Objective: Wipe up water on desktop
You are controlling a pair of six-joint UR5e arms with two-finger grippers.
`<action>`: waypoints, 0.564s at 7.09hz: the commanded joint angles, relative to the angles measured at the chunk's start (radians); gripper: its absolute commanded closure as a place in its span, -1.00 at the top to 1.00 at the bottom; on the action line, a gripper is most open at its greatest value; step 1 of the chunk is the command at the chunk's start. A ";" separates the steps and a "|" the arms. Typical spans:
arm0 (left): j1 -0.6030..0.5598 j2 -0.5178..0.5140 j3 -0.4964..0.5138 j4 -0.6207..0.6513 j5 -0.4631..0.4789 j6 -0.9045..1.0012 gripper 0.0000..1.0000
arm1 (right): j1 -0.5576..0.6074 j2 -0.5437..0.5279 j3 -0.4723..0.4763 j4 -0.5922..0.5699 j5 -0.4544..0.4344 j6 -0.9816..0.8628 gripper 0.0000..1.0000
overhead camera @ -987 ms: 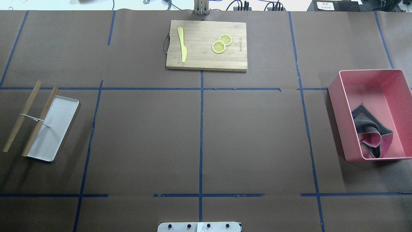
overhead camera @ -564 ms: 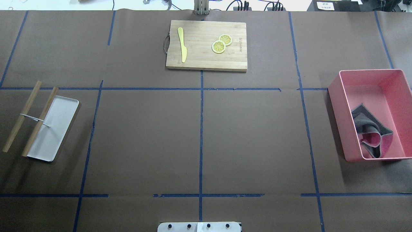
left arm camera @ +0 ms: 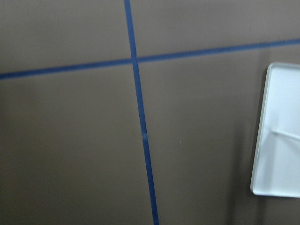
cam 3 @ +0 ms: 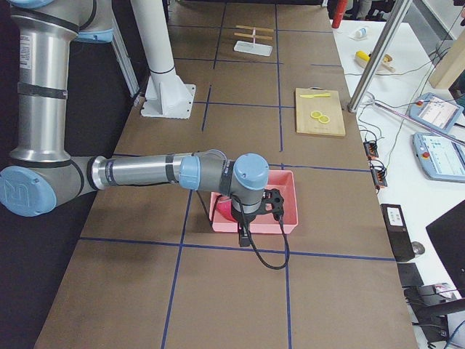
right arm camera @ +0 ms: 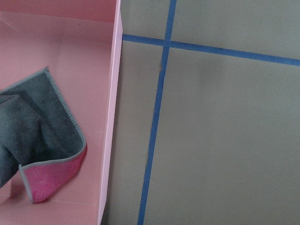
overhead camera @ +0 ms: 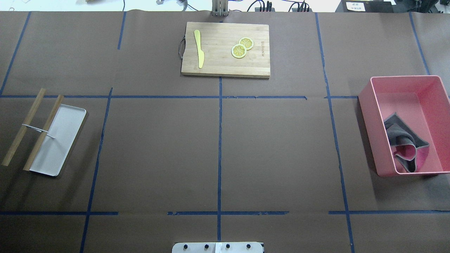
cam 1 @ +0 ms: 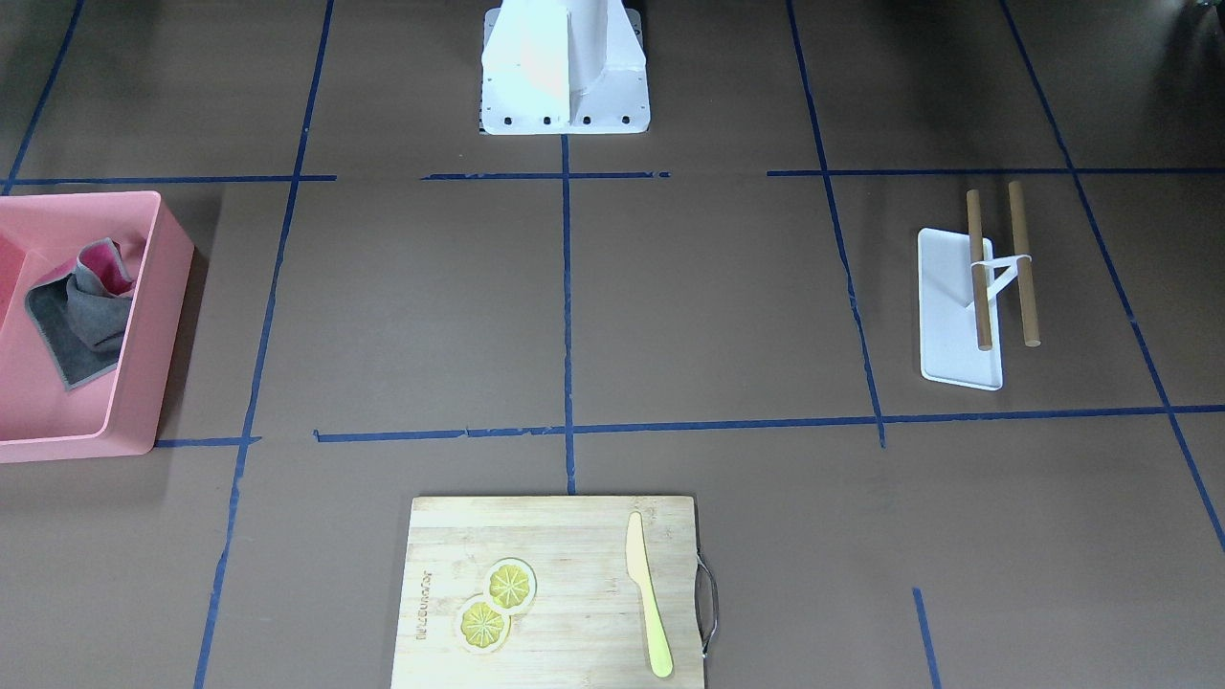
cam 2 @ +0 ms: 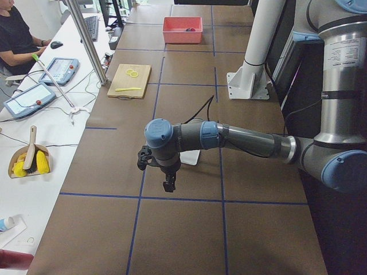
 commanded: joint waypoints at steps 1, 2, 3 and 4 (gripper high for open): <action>0.000 0.036 0.005 -0.005 0.001 -0.004 1.00 | -0.001 0.008 0.001 0.002 -0.001 0.001 1.00; 0.001 0.024 0.008 -0.021 0.001 -0.004 1.00 | -0.001 0.020 -0.002 0.000 -0.001 0.006 1.00; 0.001 0.018 0.008 -0.035 0.003 -0.004 1.00 | -0.001 0.019 0.007 0.000 0.002 0.007 1.00; 0.003 0.004 0.008 -0.035 0.004 -0.005 1.00 | -0.001 0.023 0.001 0.002 -0.001 0.000 1.00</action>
